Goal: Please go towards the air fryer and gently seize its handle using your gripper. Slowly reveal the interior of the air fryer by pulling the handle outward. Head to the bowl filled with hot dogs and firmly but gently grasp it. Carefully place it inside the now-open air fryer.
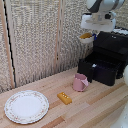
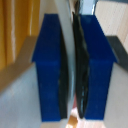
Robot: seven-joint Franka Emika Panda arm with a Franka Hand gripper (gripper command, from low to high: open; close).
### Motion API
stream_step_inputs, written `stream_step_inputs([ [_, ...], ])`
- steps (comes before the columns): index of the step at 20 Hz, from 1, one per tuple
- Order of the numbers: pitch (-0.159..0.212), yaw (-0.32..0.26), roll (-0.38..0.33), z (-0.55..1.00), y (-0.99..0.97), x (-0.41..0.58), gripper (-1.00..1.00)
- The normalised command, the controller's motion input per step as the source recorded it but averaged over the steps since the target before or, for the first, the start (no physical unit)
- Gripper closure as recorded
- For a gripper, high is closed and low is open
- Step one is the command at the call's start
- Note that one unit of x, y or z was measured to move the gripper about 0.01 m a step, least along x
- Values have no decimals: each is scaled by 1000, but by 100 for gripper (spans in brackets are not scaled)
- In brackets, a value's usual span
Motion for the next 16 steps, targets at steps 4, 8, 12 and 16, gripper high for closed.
stream_step_inputs([
  [4,-1,-85,29,-361,-811,-36,100],
  [8,1,-4,0,-432,-504,191,100],
  [12,12,0,1,-389,-569,56,100],
  [16,79,0,0,-393,-443,-29,100],
])
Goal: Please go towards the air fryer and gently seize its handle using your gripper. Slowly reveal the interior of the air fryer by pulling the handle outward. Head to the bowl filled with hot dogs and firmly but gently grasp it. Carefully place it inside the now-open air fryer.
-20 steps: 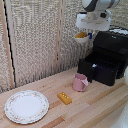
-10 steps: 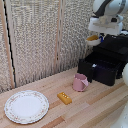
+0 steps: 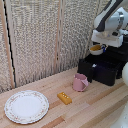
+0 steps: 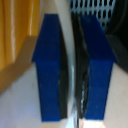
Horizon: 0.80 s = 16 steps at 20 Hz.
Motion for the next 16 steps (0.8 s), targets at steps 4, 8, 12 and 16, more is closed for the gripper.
stream_step_inputs([
  [4,123,-8,0,-369,-478,-68,100],
  [8,115,0,-46,-458,-158,-11,100],
  [12,20,-54,-83,-510,5,129,100],
  [16,-9,-48,-24,-299,-47,234,100],
])
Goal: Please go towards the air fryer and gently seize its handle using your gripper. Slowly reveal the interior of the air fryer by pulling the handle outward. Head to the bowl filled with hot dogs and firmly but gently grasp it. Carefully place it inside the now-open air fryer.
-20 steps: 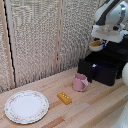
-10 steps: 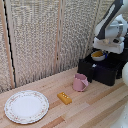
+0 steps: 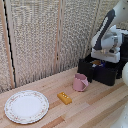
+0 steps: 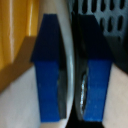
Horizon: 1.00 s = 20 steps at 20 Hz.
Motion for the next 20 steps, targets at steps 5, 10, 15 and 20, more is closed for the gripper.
stream_step_inputs([
  [5,-67,-6,0,31,-127,73,-100],
  [10,21,0,1,517,0,0,-100],
  [15,55,-21,4,633,12,0,-100],
  [20,52,-59,-2,817,91,14,-100],
])
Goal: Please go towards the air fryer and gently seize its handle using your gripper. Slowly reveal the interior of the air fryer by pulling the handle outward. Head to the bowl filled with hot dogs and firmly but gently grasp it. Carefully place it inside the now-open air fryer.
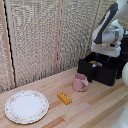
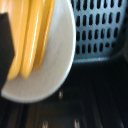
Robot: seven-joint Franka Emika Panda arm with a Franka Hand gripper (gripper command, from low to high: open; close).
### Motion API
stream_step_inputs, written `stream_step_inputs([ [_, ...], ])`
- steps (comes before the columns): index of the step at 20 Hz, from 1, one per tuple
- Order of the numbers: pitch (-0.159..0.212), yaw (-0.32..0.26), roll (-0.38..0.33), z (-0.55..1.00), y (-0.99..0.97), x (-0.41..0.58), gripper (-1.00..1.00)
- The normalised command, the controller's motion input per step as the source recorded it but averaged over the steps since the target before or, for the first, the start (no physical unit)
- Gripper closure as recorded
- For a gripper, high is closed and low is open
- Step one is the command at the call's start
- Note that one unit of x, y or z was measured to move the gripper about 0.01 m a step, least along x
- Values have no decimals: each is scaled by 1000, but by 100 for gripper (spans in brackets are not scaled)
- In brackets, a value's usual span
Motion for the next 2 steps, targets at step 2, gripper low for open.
stream_step_inputs([
  [2,106,-104,-7,673,46,71,-100],
])
